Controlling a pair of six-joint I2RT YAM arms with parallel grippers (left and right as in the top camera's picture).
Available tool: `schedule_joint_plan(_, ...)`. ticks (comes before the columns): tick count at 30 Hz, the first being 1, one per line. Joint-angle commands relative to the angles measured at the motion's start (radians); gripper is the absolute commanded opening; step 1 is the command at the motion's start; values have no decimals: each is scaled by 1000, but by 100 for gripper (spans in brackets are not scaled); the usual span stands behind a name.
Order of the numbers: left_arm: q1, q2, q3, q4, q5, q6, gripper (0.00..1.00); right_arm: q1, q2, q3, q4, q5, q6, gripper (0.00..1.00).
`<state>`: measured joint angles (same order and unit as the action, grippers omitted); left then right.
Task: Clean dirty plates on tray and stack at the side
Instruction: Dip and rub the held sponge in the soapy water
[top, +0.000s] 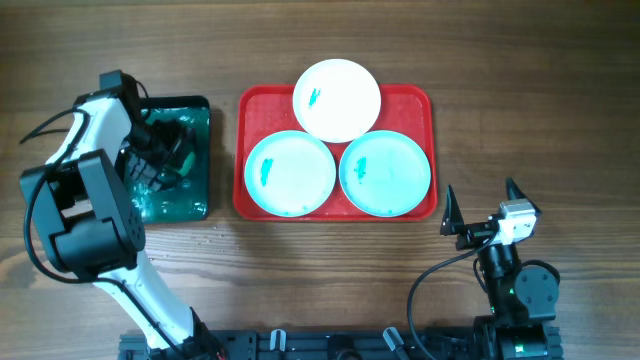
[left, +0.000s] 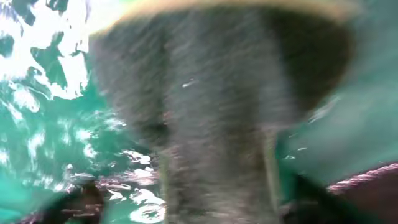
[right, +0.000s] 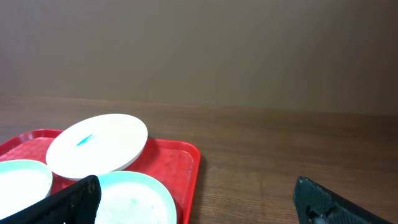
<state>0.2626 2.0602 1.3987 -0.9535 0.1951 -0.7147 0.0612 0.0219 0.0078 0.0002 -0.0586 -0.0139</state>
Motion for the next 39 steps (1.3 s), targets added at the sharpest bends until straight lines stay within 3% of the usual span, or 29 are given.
schedule_joint_plan(1, 3, 66, -41, -1, 2, 3, 8, 4, -4, -3, 2, 7, -11, 100)
schedule_joint_plan(4, 4, 66, -41, 22, -15, 3, 4, 4, -4, -3, 2, 6, -11, 100)
schedule_joint_plan(5, 4, 66, -41, 30, -29, 3, 24, 4, -4, -3, 2, 6, -11, 100)
schedule_joint_plan(6, 4, 66, -41, 45, -48, 3, 71, 4, -4, -3, 2, 7, -11, 100)
schedule_joint_plan(7, 4, 66, -41, 66, -74, 3, 100, 4, -4, -3, 2, 6, -11, 100)
schedule_joint_plan(11, 4, 66, -41, 114, -185, 3, 100, 4, -4, -3, 2, 6, -11, 100)
schedule_joint_plan(17, 4, 66, -41, 170, -190, 3, 96, 4, -4, -3, 2, 6, -12, 100)
schedule_joint_plan(19, 4, 66, -41, 179, -190, 3, 73, 4, -4, -3, 2, 6, -11, 100)
schedule_joint_plan(21, 4, 66, -41, 180, -189, 3, 43, 4, -4, -3, 2, 6, -12, 100)
schedule_joint_plan(22, 4, 66, -41, 178, -189, 3, 36, 4, -4, -3, 2, 6, -12, 100)
schedule_joint_plan(26, 4, 66, -41, 172, -189, 3, 21, 4, -4, -3, 2, 6, -11, 100)
schedule_joint_plan(27, 4, 66, -40, 167, -185, 3, 13, 4, -4, -3, 2, 6, -12, 100)
schedule_joint_plan(31, 4, 29, -10, 106, -178, 3, 5, 4, -4, -3, 2, 6, -11, 100)
schedule_joint_plan(33, 4, -9, 8, 83, -178, 3, 9, 4, -4, -3, 2, 6, -12, 100)
schedule_joint_plan(34, 4, -34, 12, 80, -178, 3, 22, 4, -4, -3, 2, 6, -12, 100)
schedule_joint_plan(35, 4, -53, 12, 77, -178, 3, 41, 4, -4, -3, 2, 6, -12, 100)
schedule_joint_plan(36, 4, -69, 12, 76, -178, 3, 70, 4, -4, -3, 2, 6, -11, 100)
schedule_joint_plan(37, 4, -77, 12, 73, -178, 3, 89, 4, -4, -3, 2, 6, -11, 100)
schedule_joint_plan(39, 3, -74, 10, 67, -177, 3, 90, 4, -4, -3, 2, 6, -11, 100)
